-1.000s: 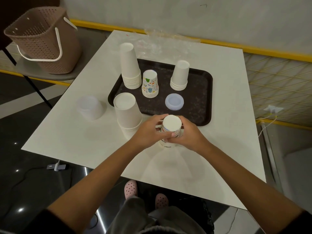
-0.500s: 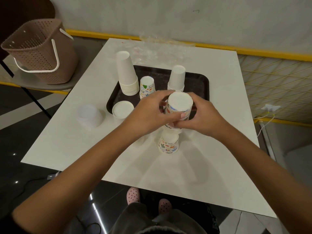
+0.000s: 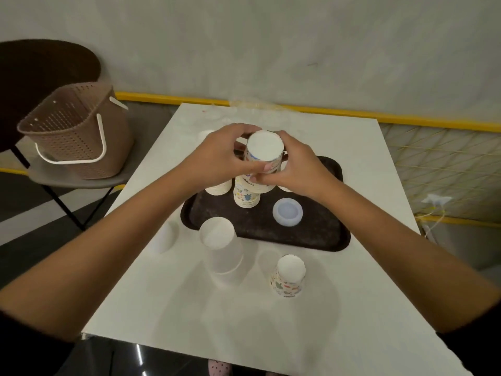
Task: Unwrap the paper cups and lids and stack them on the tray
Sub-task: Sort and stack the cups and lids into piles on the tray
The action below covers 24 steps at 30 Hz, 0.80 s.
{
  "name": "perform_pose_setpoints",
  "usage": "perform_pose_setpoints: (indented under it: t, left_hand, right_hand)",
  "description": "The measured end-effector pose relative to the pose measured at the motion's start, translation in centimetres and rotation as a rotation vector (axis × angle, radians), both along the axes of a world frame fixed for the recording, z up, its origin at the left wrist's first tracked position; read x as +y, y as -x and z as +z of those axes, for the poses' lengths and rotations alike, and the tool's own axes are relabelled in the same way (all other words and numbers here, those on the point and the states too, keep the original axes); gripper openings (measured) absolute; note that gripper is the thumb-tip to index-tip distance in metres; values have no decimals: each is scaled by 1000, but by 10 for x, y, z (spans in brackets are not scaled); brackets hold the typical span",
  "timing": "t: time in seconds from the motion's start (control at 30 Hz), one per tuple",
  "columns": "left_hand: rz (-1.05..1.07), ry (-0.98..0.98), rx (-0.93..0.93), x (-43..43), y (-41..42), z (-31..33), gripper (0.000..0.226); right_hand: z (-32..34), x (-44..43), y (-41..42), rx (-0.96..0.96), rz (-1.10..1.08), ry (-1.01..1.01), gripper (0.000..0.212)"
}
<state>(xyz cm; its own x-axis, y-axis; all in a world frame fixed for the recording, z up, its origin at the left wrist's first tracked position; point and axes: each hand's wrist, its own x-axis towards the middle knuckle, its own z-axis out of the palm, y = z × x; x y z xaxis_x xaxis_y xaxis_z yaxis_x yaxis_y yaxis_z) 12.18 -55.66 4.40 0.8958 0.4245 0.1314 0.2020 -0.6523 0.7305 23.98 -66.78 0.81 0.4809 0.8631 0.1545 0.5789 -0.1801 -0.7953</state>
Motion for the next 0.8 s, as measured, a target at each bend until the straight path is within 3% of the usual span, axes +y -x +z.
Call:
perform_pose_setpoints:
  t: [0.33,0.6,0.8]
  left_hand:
    - [-20,12,66,64,-30,-51,66]
    - [-6,181,102,71,-41,-93,60]
    - [13,117,251,79,-46,-111,62]
  right_hand:
    - [-57,68,-14,122,-144,15,74]
    - [-99,89,-25,171,-179,124,72]
    - [-122,94,-29,193,-186,221,73]
